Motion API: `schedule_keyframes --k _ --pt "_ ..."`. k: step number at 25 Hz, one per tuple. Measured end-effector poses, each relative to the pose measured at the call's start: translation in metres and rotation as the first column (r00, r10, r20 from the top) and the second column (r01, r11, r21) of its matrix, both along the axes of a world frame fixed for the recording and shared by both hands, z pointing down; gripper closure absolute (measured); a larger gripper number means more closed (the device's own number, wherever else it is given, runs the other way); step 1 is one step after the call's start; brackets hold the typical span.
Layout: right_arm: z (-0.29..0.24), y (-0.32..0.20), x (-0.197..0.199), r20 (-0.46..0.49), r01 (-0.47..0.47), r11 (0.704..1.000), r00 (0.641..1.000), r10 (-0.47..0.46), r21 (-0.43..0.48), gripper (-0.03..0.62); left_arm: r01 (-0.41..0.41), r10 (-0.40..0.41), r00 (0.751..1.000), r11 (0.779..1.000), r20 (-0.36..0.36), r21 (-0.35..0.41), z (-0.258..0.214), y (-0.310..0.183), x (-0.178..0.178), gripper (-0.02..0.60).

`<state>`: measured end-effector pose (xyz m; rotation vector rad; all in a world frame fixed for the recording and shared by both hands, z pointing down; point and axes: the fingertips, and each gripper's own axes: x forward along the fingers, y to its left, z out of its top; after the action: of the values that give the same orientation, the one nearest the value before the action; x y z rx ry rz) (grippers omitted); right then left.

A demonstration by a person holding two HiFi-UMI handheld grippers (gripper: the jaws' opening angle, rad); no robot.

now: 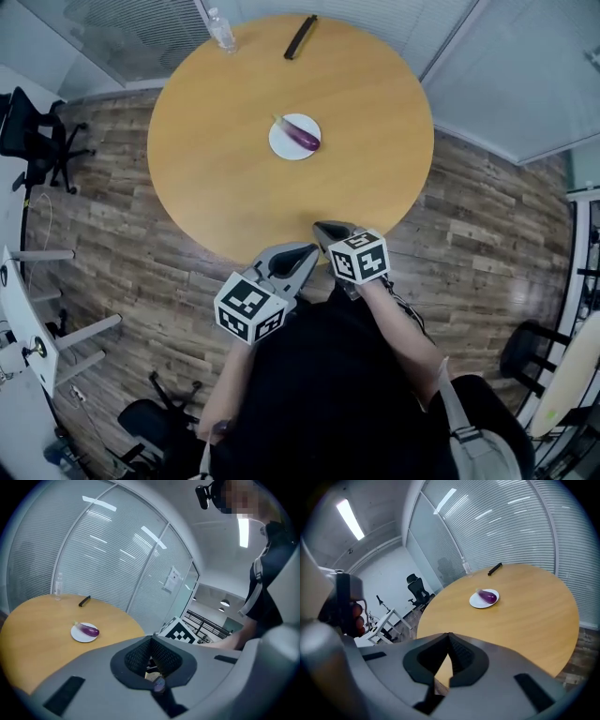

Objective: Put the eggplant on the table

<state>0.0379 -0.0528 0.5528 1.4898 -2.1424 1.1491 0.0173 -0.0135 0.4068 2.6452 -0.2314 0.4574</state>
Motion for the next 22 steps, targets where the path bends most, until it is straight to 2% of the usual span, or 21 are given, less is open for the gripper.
schedule_keyframes --k 5,10,16,22 --pt "-0.014 0.021 -0.046 0.007 -0.003 1.000 1.000 0.003 0.007 0.577 0.003 -0.003 1.000 1.000 0.004 -0.008 0.009 0.001 -0.052 0.571" --pt "-0.044 0.038 -0.073 0.055 -0.015 1.000 0.998 0.014 0.024 0.577 0.039 -0.039 0.999 0.999 0.006 -0.034 0.021 0.006 -0.095 0.571" --pt "-0.079 0.065 -0.076 0.030 0.085 0.996 0.996 -0.085 0.015 0.577 0.048 -0.048 0.999 0.998 -0.004 -0.038 0.019 0.002 -0.105 0.571" --pt "-0.133 0.085 -0.080 0.077 0.109 0.987 0.990 -0.119 0.119 0.577 0.034 -0.034 0.999 0.999 -0.013 -0.019 0.010 0.004 -0.116 0.571"
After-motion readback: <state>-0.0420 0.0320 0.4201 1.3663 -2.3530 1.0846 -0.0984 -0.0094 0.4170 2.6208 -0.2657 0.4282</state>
